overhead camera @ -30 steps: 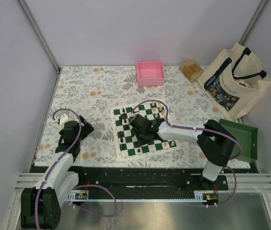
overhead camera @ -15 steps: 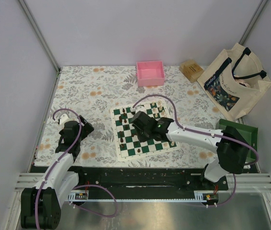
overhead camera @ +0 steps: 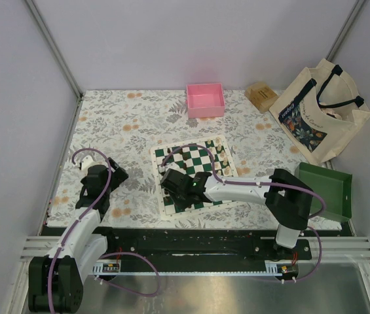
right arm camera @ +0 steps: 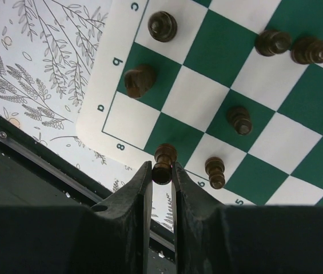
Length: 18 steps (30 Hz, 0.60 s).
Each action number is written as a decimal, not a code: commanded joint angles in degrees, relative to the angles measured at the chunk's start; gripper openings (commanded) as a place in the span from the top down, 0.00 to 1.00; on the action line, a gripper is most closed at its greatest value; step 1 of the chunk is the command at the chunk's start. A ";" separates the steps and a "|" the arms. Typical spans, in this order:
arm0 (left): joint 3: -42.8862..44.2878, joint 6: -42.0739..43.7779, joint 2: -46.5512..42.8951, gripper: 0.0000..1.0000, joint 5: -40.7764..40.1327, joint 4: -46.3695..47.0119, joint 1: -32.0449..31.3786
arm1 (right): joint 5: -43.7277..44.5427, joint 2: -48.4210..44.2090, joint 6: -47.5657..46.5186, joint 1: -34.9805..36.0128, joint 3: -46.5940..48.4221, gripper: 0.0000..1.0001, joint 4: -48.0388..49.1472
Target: Set up the chess pieces on the board
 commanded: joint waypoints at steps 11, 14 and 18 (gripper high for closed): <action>0.99 0.34 -0.64 0.01 -0.03 2.96 0.09 | -2.19 4.32 0.73 2.30 6.41 0.80 2.79; 0.99 0.34 -0.73 0.01 -0.03 2.96 0.09 | -2.37 4.94 0.90 2.56 6.68 0.78 2.87; 0.90 0.34 -0.73 0.01 -0.12 2.96 0.09 | -2.19 5.64 0.73 2.65 6.85 0.78 3.23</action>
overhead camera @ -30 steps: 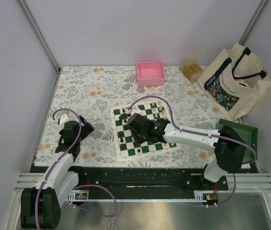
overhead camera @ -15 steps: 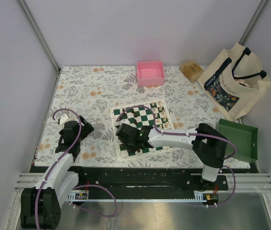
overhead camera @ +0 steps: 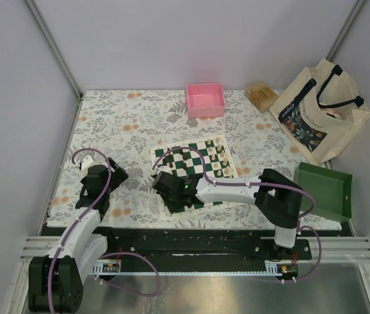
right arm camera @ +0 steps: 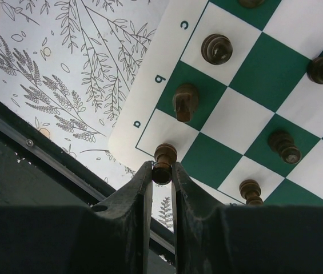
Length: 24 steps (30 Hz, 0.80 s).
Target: Set up the chess pieces on the board
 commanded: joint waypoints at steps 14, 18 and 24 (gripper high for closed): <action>0.90 0.25 -0.73 0.01 0.06 2.96 0.09 | -0.11 1.12 0.36 0.60 3.01 0.78 2.62; 0.90 0.25 -0.73 0.01 -0.03 2.96 0.09 | -0.11 1.82 0.18 0.60 3.36 0.77 2.44; 0.99 0.34 -0.82 0.01 -0.03 2.96 0.09 | 0.77 1.91 -0.08 0.60 3.27 0.76 1.65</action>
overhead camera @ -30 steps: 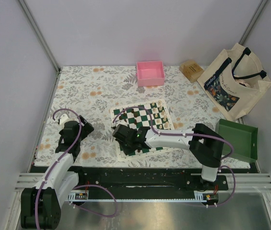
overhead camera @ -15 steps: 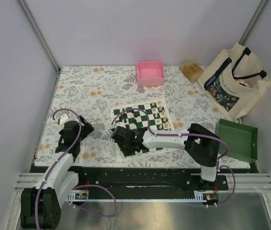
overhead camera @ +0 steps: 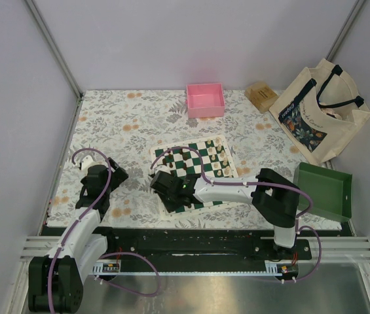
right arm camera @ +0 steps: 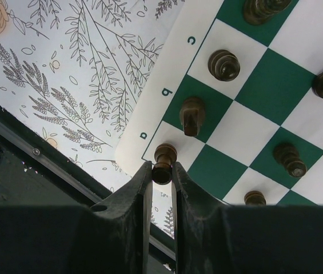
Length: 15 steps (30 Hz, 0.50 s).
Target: Set up the chess pieces on the board
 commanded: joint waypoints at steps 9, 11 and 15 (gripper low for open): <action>0.90 0.34 -0.73 0.01 -0.03 2.96 0.00 | 0.22 1.06 -0.50 0.53 2.45 0.74 -0.21; 0.99 0.34 -0.73 0.01 0.06 2.96 0.09 | 0.22 1.15 -0.59 0.53 2.45 0.74 -0.12; 0.99 0.25 -0.73 0.01 0.06 2.96 0.00 | 0.13 1.24 -0.68 0.45 2.80 0.70 -0.30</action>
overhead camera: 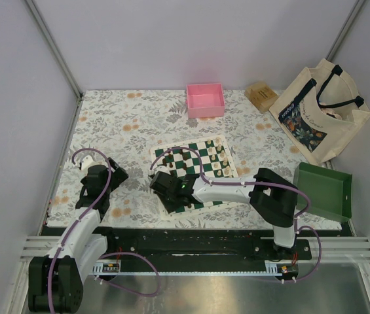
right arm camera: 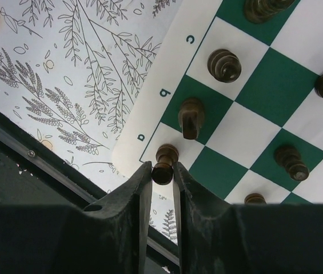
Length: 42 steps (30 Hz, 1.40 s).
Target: Set up the chess pieces on the board
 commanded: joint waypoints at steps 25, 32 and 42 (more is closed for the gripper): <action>0.99 0.43 -0.64 0.01 0.06 2.96 0.09 | 6.47 -15.14 -5.16 -10.53 2.54 0.41 -2.04; 1.08 0.52 -0.29 0.01 0.15 2.96 0.00 | 4.44 -11.46 -6.04 -16.77 3.59 0.42 -0.63; 1.25 0.60 -0.03 0.01 0.32 2.96 0.09 | 3.56 0.32 -7.79 -21.96 12.99 0.44 -1.77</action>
